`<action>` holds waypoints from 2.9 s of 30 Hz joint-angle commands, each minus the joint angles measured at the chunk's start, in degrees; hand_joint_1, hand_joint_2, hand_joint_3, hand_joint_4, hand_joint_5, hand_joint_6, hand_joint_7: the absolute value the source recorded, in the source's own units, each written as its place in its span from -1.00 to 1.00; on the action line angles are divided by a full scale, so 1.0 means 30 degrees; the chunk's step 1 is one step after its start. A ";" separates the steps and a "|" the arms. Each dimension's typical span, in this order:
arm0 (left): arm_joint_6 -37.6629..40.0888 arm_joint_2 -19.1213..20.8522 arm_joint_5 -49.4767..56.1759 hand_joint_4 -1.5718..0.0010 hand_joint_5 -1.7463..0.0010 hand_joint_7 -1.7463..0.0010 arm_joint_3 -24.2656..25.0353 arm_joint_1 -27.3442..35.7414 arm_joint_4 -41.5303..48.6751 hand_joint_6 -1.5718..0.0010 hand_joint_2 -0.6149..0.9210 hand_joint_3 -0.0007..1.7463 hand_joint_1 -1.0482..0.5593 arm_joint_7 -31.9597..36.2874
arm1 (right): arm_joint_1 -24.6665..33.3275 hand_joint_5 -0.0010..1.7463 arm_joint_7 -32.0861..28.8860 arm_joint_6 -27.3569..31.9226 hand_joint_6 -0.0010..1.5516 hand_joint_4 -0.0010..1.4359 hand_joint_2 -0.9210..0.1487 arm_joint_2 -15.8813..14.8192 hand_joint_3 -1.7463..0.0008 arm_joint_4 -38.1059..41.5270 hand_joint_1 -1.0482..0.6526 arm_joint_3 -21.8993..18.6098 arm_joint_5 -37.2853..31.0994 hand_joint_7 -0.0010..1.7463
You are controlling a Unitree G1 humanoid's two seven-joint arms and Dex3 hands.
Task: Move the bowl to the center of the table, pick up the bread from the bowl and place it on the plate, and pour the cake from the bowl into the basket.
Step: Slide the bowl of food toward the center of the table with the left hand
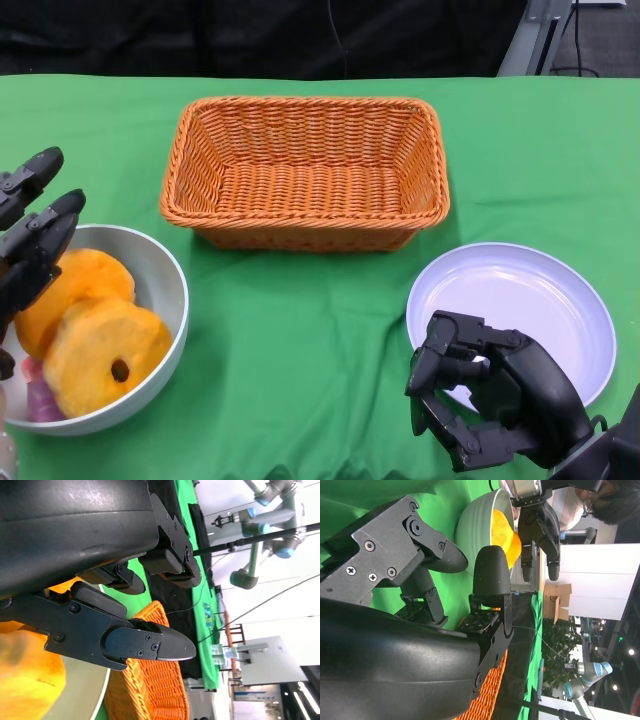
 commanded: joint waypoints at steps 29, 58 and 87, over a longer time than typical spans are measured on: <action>-0.3257 0.2446 0.1116 0.05 0.97 0.98 0.0688 -0.0250 0.0934 0.19 1.00 -0.63 -0.52 0.2958 | -0.0068 0.92 -0.0256 -0.0370 -0.15 0.02 -0.21 -0.0086 -0.32 0.0201 0.15 -0.0165 -0.0156 0.59; 0.1069 0.2788 0.3815 0.13 1.00 1.00 -0.1523 -0.0330 0.2857 0.24 1.00 -0.64 -0.44 0.4737 | -0.0089 0.93 -0.0310 -0.0308 -0.15 0.01 -0.20 -0.0078 -0.31 0.0394 0.15 -0.0200 -0.0038 0.59; 0.1282 0.0112 0.2221 0.19 0.98 0.98 -0.1510 0.1332 -0.1340 0.27 1.00 -0.63 -0.52 0.4563 | -0.0213 0.91 -0.0556 -0.0292 -0.15 0.00 -0.17 -0.0081 -0.35 0.0708 0.15 -0.0262 -0.0285 0.57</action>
